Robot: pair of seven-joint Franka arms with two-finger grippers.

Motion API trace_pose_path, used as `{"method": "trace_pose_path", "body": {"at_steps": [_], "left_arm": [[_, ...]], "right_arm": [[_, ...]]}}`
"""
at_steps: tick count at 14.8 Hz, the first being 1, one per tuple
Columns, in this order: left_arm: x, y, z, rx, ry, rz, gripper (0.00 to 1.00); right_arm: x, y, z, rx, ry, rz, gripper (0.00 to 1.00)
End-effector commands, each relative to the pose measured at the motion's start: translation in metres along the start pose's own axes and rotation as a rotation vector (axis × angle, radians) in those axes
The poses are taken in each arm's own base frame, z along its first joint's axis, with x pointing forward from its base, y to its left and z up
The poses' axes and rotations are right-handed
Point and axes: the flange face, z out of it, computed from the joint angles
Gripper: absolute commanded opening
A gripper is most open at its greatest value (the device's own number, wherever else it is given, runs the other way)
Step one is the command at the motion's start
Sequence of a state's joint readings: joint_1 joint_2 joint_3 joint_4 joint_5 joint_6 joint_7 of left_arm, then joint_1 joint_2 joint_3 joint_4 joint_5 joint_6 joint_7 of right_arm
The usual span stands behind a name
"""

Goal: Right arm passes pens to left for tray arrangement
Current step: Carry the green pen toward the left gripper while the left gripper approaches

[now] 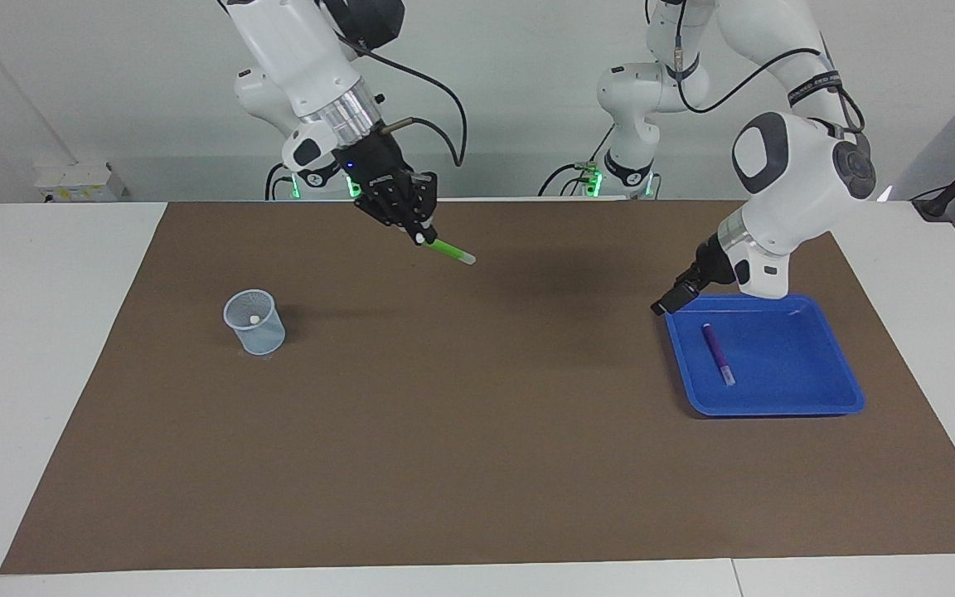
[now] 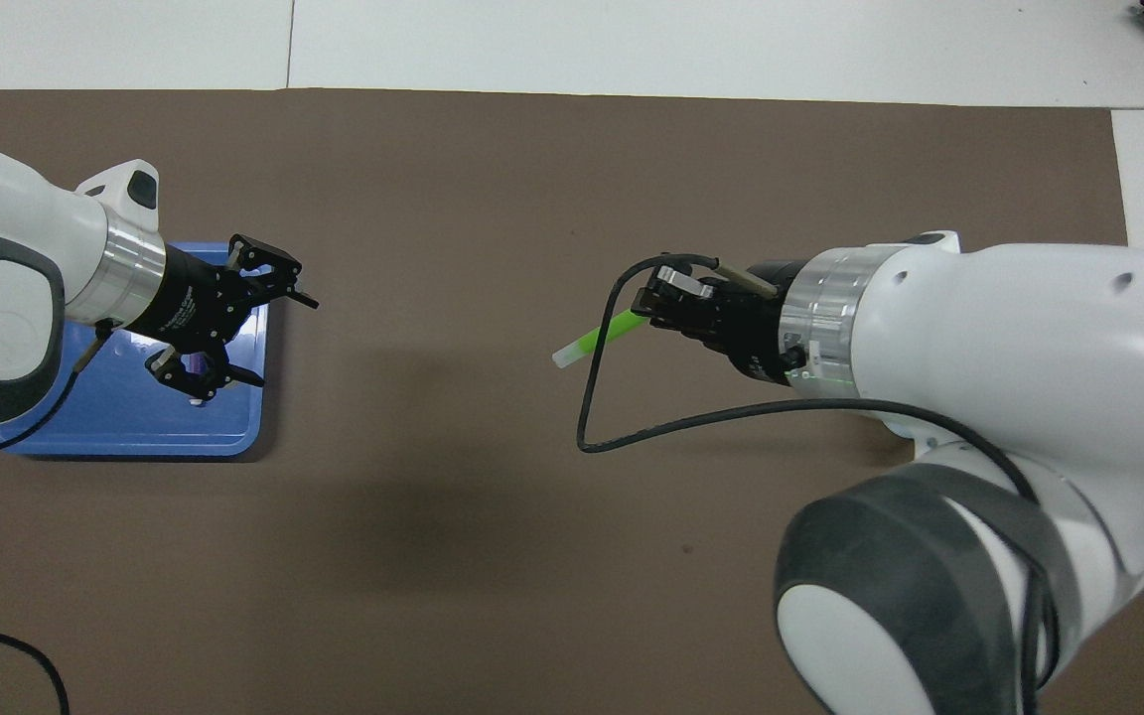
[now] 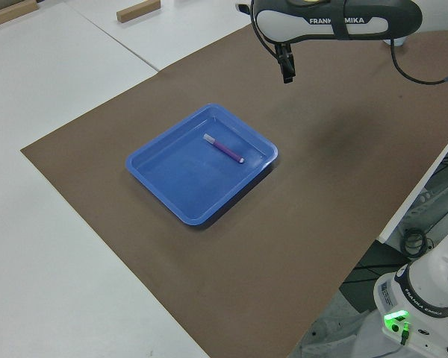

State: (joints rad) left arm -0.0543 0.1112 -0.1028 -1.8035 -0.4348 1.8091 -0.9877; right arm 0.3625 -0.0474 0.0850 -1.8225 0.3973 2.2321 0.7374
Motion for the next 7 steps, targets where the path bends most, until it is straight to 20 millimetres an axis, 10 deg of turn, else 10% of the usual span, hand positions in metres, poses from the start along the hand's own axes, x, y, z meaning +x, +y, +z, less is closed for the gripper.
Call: {"method": "trace_pose_path", "body": {"at_steps": [1,7], "left_arm": [[-0.025,0.007,-0.009,-0.071,-0.079,-0.251,1.00],[-0.098,0.016,-0.025,-0.195,-0.121,-0.607,1.00]], "right_arm": [[-0.026,-0.004,0.013,0.059,0.025,0.060,0.00],[-0.057,-0.006,0.049,0.127,0.081,0.051,0.00]]}}
